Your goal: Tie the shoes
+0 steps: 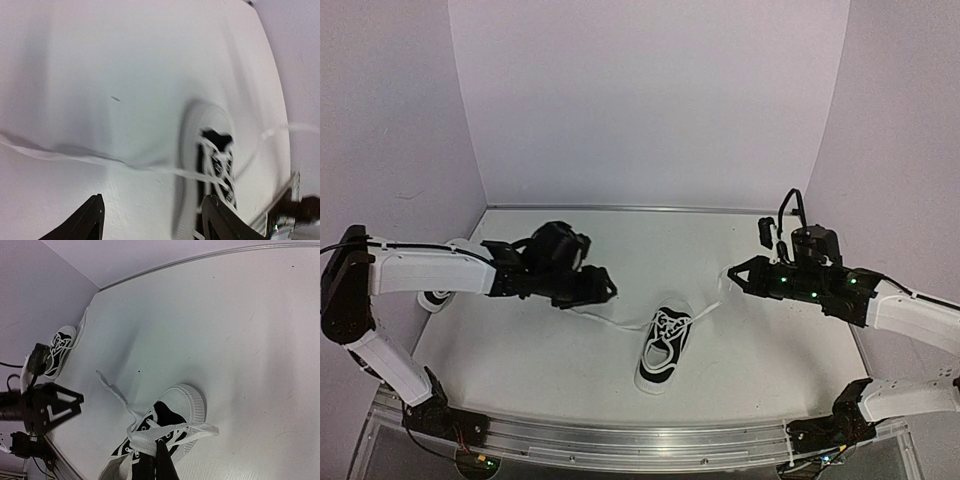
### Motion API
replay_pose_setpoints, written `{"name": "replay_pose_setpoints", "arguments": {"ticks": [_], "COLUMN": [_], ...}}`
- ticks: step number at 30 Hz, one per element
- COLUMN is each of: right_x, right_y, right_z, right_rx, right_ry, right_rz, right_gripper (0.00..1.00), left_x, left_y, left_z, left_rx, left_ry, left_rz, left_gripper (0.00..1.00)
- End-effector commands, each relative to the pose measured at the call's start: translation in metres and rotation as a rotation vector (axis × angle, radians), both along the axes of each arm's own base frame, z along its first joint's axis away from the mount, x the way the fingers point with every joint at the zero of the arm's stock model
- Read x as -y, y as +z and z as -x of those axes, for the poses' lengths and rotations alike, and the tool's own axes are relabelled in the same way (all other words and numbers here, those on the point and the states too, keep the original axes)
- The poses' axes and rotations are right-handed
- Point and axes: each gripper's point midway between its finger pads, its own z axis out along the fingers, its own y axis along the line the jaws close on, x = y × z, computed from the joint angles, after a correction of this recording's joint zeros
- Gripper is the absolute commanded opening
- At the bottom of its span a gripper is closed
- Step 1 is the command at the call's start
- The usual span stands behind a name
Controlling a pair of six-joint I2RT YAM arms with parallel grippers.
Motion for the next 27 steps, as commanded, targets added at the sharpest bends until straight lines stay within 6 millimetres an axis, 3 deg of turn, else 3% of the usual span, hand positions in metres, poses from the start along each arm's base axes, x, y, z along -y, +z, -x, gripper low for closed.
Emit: {"name": "replay_pose_setpoints", "arguments": {"ticks": [1,3,11,27], "right_x": [-0.001,0.001,0.008,-0.004], "right_y": [0.002,-0.005,-0.038,-0.091], "right_z": [0.009,0.012,0.013,0.003], "right_rx": [-0.012,-0.03,-0.104,-0.246], "right_ry": [0.01,0.003,-0.037,-0.053], "right_rz": [-0.054,-0.055,-0.02,0.037], "right_gripper": [0.0,0.0,0.0,0.0], "left_x": [-0.062,-0.08,-0.105,-0.105], "left_y": [-0.004,-0.016,-0.056,-0.106], "left_z": [-0.02,-0.021,-0.031,-0.064], "left_rx": [-0.018,-0.05,-0.133,-0.17], "left_ry": [0.181,0.234,0.366,0.438], "left_rz": [-0.132,-0.208,-0.262,-0.301], "left_gripper": [0.7,0.7,0.66,0.64]}}
